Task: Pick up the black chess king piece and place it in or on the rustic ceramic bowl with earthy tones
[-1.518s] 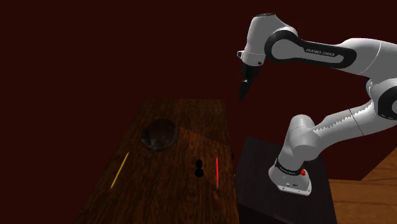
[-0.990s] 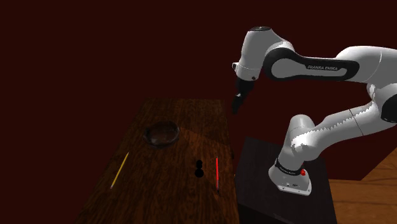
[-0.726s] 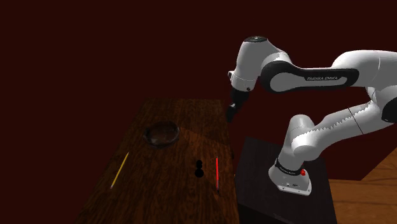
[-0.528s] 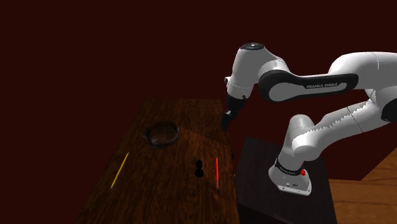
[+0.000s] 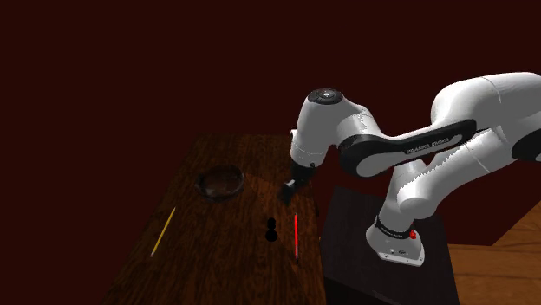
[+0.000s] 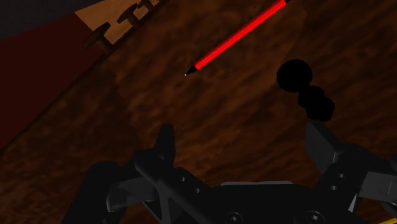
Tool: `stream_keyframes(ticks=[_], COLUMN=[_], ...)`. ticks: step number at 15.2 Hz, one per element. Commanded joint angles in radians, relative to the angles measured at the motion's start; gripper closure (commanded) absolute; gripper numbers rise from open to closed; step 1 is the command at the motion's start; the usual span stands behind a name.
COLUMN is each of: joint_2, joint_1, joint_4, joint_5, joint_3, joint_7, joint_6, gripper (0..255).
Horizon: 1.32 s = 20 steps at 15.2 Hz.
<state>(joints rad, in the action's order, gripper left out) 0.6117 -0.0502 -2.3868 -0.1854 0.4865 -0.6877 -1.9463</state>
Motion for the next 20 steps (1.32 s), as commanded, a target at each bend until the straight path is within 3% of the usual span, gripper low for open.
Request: stream_keyframes(ticks=[1,6,14,20], joint_2=[-0.062,-0.226,-0.277,-0.277], joint_1=[0.017,0.076,0.093,0.093], joint_4=[0.029,0.12,0.058,0.058], joint_5=[0.009,0.079,0.105,0.105], joint_3=[0.061,0.214,0.242,0.242], joint_7=[-0.07,-0.253,-0.274,-0.274], joint_6=[-0.045,-0.13,-0.237,-0.237], gripper=[0,0,0,0])
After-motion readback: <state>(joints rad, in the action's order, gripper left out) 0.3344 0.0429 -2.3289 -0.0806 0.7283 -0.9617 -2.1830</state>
